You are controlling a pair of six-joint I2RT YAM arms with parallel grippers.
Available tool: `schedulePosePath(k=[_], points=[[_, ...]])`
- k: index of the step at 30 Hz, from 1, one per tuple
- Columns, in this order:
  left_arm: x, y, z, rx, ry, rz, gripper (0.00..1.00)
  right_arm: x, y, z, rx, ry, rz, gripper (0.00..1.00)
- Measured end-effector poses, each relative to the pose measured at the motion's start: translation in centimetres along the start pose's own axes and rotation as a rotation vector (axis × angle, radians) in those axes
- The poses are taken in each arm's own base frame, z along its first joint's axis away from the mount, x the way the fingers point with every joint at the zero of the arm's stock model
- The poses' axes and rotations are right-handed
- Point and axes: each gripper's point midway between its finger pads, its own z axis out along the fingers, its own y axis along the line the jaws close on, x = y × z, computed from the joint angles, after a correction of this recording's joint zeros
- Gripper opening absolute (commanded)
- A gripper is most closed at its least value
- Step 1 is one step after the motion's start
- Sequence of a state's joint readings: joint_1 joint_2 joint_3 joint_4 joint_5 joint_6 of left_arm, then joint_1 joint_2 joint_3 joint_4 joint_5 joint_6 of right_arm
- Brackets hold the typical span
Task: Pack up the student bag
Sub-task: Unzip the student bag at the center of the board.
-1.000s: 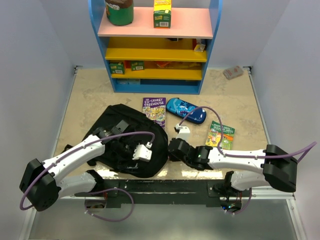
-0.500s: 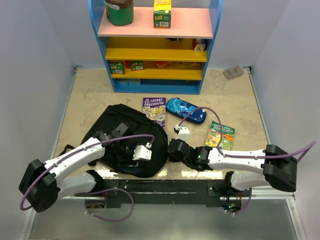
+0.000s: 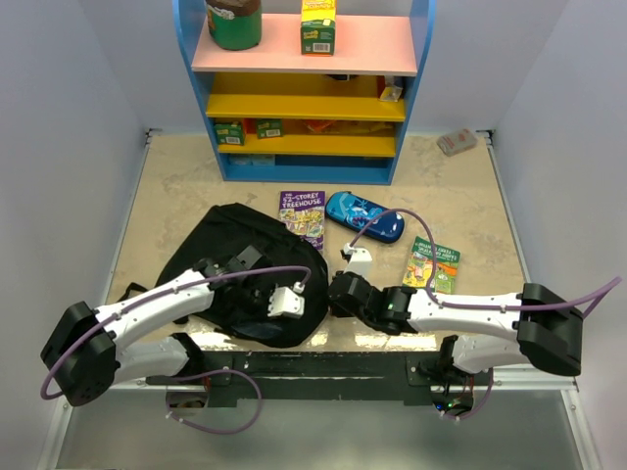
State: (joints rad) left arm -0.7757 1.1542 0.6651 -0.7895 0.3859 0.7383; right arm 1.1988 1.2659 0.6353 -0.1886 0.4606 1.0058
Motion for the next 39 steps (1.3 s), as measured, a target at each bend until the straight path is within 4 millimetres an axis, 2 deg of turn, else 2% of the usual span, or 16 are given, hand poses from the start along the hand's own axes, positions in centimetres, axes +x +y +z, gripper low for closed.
schedulePosePath(k=[5, 8, 11, 13, 16, 20, 23, 26, 28, 31, 35, 39], points=[[1.3, 4.4, -1.4, -0.226, 0.055, -0.114, 0.00, -0.1, 0.0, -0.2, -0.002, -0.003, 0.001, 0.00], [2.0, 7.9, -4.3, -0.373, 0.031, -0.222, 0.00, -0.2, 0.0, -0.2, -0.002, -0.004, 0.000, 0.00], [1.2, 10.4, -7.8, -0.491, -0.044, -0.272, 0.00, -0.2, 0.0, -0.2, -0.001, -0.007, -0.001, 0.00], [-0.1, 10.8, -9.3, -0.531, -0.109, -0.250, 0.00, -0.4, 0.0, -0.3, 0.005, -0.018, -0.010, 0.00], [-1.3, 10.5, -10.5, -0.556, -0.176, -0.219, 0.00, -2.0, 1.3, -0.8, -0.018, -0.060, -0.017, 0.00], [-2.3, 10.2, -11.8, -0.594, -0.244, -0.226, 0.00, -6.3, 5.1, -3.1, -0.115, -0.165, 0.008, 0.00], [-3.2, 10.1, -13.6, -0.657, -0.320, -0.241, 0.00, -9.8, 8.3, -4.8, -0.196, -0.259, 0.034, 0.00], [-3.8, 10.0, -15.1, -0.722, -0.389, -0.258, 0.00, -11.0, 10.0, -5.4, -0.250, -0.306, 0.032, 0.00], [-3.6, 10.0, -15.5, -0.757, -0.418, -0.287, 0.00, -10.8, 10.8, -4.7, -0.264, -0.314, 0.016, 0.00], [-2.9, 10.0, -15.5, -0.793, -0.429, -0.343, 0.00, -9.1, 11.4, -2.3, -0.246, -0.296, -0.027, 0.00], [-2.3, 10.0, -16.3, -0.851, -0.443, -0.392, 0.00, -6.0, 10.9, 1.5, -0.192, -0.244, -0.091, 0.00], [-1.5, 10.7, -18.0, -0.959, -0.458, -0.471, 0.00, -3.3, 9.7, 3.5, -0.174, -0.197, -0.105, 0.00]])
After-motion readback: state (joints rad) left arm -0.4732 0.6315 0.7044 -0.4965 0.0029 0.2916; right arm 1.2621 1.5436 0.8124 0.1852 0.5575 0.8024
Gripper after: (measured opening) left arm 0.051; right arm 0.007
